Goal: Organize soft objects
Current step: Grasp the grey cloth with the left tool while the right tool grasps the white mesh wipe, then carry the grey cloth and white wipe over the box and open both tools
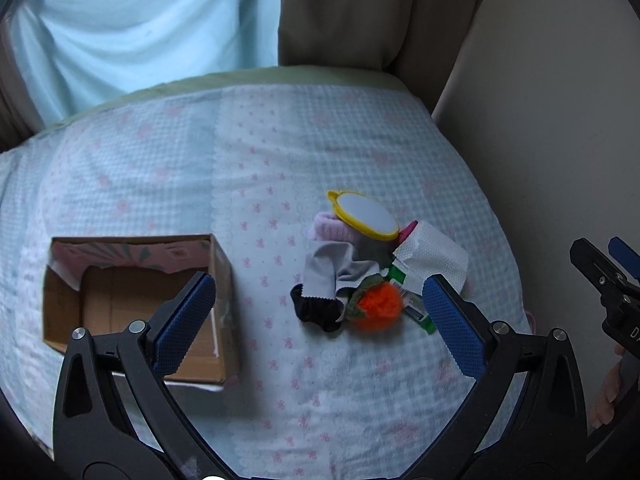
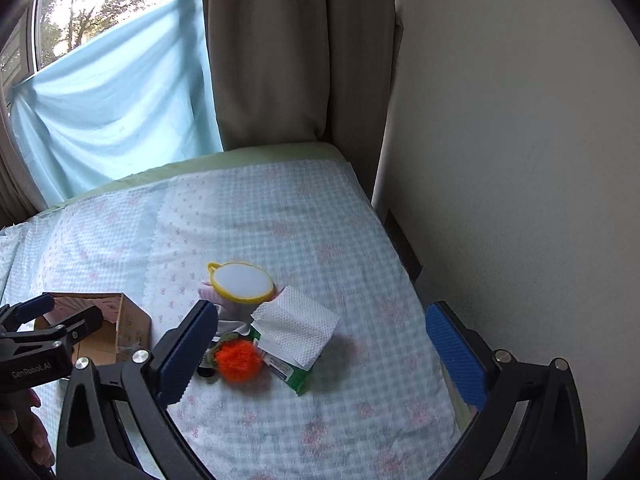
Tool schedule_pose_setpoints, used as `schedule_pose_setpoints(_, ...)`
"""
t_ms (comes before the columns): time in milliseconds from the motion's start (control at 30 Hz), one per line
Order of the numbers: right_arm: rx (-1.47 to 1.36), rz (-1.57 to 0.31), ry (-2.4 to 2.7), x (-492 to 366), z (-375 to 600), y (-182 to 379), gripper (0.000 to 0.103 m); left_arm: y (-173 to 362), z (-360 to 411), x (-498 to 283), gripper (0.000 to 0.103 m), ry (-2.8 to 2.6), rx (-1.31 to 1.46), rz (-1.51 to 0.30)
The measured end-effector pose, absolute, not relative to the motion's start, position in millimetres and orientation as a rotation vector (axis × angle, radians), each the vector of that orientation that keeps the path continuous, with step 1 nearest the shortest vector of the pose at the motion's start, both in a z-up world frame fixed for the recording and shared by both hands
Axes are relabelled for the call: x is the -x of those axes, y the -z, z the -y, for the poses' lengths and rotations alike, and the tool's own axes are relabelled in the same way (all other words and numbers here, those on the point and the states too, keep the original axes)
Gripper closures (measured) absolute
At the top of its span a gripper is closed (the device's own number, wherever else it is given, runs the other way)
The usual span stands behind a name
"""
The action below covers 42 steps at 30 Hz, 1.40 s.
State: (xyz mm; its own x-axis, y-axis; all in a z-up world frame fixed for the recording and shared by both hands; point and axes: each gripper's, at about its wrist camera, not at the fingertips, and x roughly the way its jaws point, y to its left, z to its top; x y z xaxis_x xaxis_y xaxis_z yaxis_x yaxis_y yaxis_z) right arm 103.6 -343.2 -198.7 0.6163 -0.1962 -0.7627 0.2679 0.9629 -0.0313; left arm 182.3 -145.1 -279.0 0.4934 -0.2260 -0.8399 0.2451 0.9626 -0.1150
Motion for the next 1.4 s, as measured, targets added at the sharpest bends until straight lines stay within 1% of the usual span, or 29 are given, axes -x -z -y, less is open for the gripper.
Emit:
schedule_pose_setpoints(100,-0.114,-0.914,0.264,-122,359,237,0.000,317,161,-206,0.000,0.294,-0.021,-1.056)
schedule_pose_setpoints(367,-0.134,-1.018,0.187,-166,374,327,0.000,400,183,-249,0.001,0.298,-0.029,-1.178)
schedule_pose_setpoints(533,-0.111,-1.062,0.130,-185,372,369,0.000,443,192,-268,0.003,0.289,-0.018,-1.242)
schedule_pose_setpoints(700,-0.104,-1.102,0.105,-199,370,397,0.000,470,197,-280,0.006,0.281,0.004,-1.291)
schedule_pose_setpoints(767,-0.102,-1.113,0.094,-204,369,405,0.001,478,197,-284,0.009,0.282,0.019,-1.309)
schedule_pose_setpoints(867,-0.092,-1.129,0.081,-210,366,415,0.006,489,196,-288,0.022,0.284,0.037,-1.339)
schedule_pose_setpoints(900,-0.089,-1.140,0.076,-213,366,418,0.007,492,196,-289,0.028,0.287,0.049,-1.350)
schedule_pose_setpoints(933,-0.085,-1.146,0.076,-214,365,421,0.011,495,195,-290,0.034,0.290,0.061,-1.361)
schedule_pose_setpoints(967,-0.084,-1.150,0.073,-215,365,423,0.015,496,195,-289,0.038,0.290,0.069,-1.368)
schedule_pose_setpoints(1000,-0.090,-1.153,0.065,-216,365,425,0.017,496,195,-289,0.045,0.293,0.072,-1.369)
schedule_pose_setpoints(1033,-0.094,-1.154,0.060,-216,364,425,0.022,495,195,-288,0.056,0.300,0.075,-1.369)
schedule_pose_setpoints(1067,-0.093,-1.153,0.058,-217,364,426,0.025,494,195,-288,0.061,0.309,0.081,-1.372)
schedule_pose_setpoints(1100,-0.091,-1.156,0.055,-217,363,426,0.028,494,195,-287,0.069,0.320,0.091,-1.374)
schedule_pose_setpoints(1133,-0.082,-1.154,0.057,-217,363,425,0.034,493,195,-287,0.074,0.328,0.101,-1.375)
schedule_pose_setpoints(1167,-0.073,-1.148,0.057,-216,362,424,0.042,489,192,-284,0.075,0.335,0.107,-1.375)
schedule_pose_setpoints(1200,-0.066,-1.143,0.055,-216,361,422,0.046,486,191,-283,0.079,0.339,0.110,-1.372)
schedule_pose_setpoints(1267,-0.055,-1.132,0.056,-216,360,419,0.060,479,188,-281,0.082,0.347,0.121,-1.361)
schedule_pose_setpoints(1300,-0.051,-1.130,0.059,-217,359,417,0.063,475,186,-280,0.083,0.349,0.129,-1.353)
schedule_pose_setpoints(1333,-0.046,-1.129,0.064,-217,359,417,0.069,469,182,-278,0.084,0.350,0.138,-1.344)
schedule_pose_setpoints(1400,-0.043,-1.128,0.072,-217,361,416,0.072,462,177,-277,0.085,0.352,0.154,-1.330)
